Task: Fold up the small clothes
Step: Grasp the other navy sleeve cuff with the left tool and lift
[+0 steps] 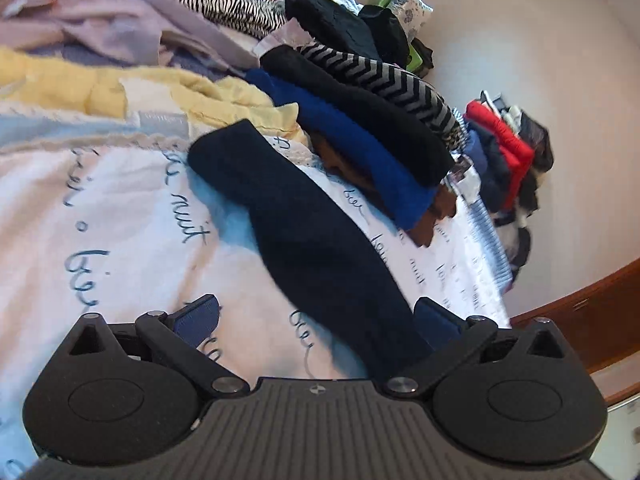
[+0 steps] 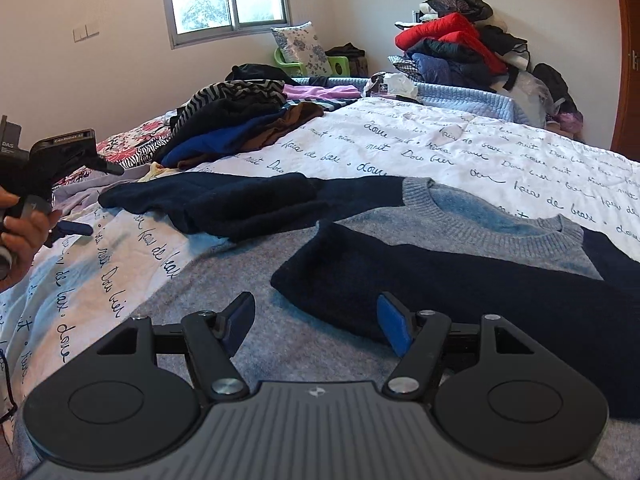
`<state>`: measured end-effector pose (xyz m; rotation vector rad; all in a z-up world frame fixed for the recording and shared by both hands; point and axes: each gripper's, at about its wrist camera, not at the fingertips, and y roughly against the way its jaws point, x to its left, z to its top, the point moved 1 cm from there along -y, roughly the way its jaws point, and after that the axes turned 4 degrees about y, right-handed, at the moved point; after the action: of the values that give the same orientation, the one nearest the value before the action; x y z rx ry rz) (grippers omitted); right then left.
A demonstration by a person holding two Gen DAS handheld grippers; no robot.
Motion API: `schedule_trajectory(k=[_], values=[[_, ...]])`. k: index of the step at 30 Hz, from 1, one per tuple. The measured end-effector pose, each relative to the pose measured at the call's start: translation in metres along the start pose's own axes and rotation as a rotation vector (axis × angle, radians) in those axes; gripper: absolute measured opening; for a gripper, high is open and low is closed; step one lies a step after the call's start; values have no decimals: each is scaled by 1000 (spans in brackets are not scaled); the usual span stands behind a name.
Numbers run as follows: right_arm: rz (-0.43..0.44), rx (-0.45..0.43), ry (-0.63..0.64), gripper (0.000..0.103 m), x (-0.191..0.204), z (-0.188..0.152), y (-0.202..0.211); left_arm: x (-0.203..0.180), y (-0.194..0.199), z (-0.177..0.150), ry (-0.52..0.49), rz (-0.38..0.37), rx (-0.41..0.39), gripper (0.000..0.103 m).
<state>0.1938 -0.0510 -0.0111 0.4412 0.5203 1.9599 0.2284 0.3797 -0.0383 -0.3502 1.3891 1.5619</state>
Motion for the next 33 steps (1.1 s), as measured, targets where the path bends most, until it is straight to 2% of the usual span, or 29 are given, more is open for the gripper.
schedule_trajectory(k=[2, 4, 7, 11, 14, 15, 16, 17, 21, 25, 27, 30, 33], values=[[-7, -10, -10, 68, -2, -3, 8, 9, -12, 7, 101, -47, 3, 94], [-17, -18, -15, 68, -4, -6, 15, 13, -20, 14, 142, -87, -21, 84], [-37, -18, -31, 68, -8, -13, 23, 14, -29, 26, 160, -130, -62, 83], [-64, -12, -43, 68, -13, -23, 31, 11, -37, 43, 171, -131, -127, 76], [-93, -2, -30, 68, -14, -30, 34, 15, -42, 54, 215, -99, -180, 54], [-97, 0, -27, 68, -14, -32, 36, 17, -45, 56, 224, -88, -177, 39], [-101, 2, -25, 68, -15, -34, 37, 16, -46, 58, 217, -73, -167, 18], [-104, 2, -27, 68, -16, -35, 38, 13, -48, 58, 184, -39, -155, 8], [-127, 5, -31, 68, -24, -38, 41, -19, -36, 48, -44, 68, -216, 7], [-180, 8, -16, 68, -32, -40, 41, -71, -11, 21, -320, 152, -338, 7], [-175, 53, -14, 78, -37, -43, 34, -96, 3, 6, -417, 162, -397, 7], [-196, 86, -18, 79, -40, -52, 29, -139, 21, -23, -520, 129, -463, 7], [-173, 44, -45, 79, -43, -52, 41, -182, 36, -57, -617, 71, -508, 7]])
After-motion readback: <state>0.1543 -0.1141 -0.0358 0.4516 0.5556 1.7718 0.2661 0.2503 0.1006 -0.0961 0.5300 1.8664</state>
